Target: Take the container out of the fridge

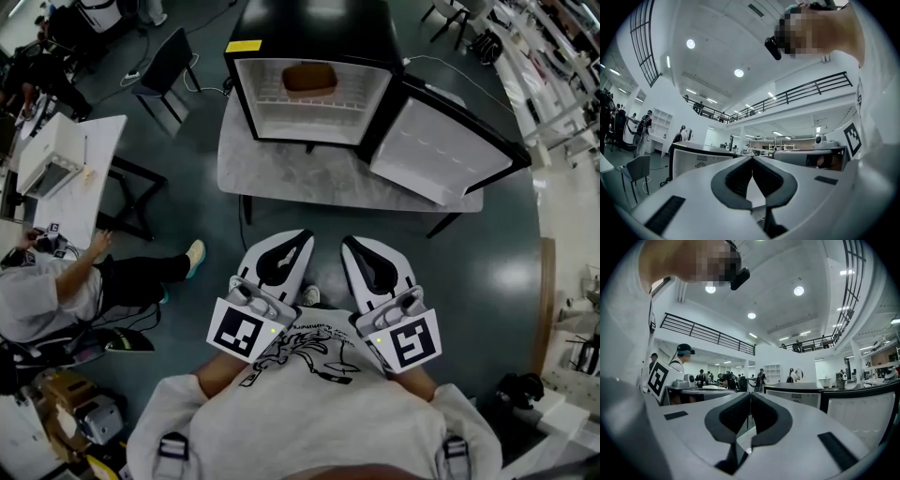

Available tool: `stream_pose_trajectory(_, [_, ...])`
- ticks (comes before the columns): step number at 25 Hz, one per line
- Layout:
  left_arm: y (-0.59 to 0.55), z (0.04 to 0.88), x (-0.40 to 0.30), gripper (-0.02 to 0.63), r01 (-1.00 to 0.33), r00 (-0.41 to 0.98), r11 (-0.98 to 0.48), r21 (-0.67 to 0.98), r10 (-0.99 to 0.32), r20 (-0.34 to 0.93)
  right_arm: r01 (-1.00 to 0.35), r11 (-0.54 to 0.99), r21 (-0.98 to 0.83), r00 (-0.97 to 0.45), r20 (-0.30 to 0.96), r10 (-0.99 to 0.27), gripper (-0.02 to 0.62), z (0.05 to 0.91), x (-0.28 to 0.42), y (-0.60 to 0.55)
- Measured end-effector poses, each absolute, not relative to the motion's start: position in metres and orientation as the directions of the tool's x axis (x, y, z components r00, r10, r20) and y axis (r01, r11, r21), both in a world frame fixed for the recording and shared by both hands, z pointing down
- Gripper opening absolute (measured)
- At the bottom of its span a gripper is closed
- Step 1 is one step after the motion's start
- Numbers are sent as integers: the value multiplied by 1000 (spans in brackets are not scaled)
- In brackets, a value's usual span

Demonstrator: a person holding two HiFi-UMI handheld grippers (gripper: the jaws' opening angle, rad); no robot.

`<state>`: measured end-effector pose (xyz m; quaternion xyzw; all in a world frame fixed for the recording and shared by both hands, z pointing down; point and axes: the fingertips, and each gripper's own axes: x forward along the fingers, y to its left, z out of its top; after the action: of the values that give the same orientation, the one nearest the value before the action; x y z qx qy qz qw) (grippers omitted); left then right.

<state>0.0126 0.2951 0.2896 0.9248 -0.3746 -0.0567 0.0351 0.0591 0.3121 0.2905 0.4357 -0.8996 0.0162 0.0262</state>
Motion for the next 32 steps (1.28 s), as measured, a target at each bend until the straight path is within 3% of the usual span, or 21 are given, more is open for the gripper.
stream_pose_trajectory(19, [168,294,-37,15,-672,724,-727,142,-685,-80,-797,603,26,-602,27,-798,29,286,3,178])
stream_pose_trajectory(32, [89,298,-69,15,-662,732,-733,155,-677,-76,-787,617,7,-613,112,-782,29,306,-29,106])
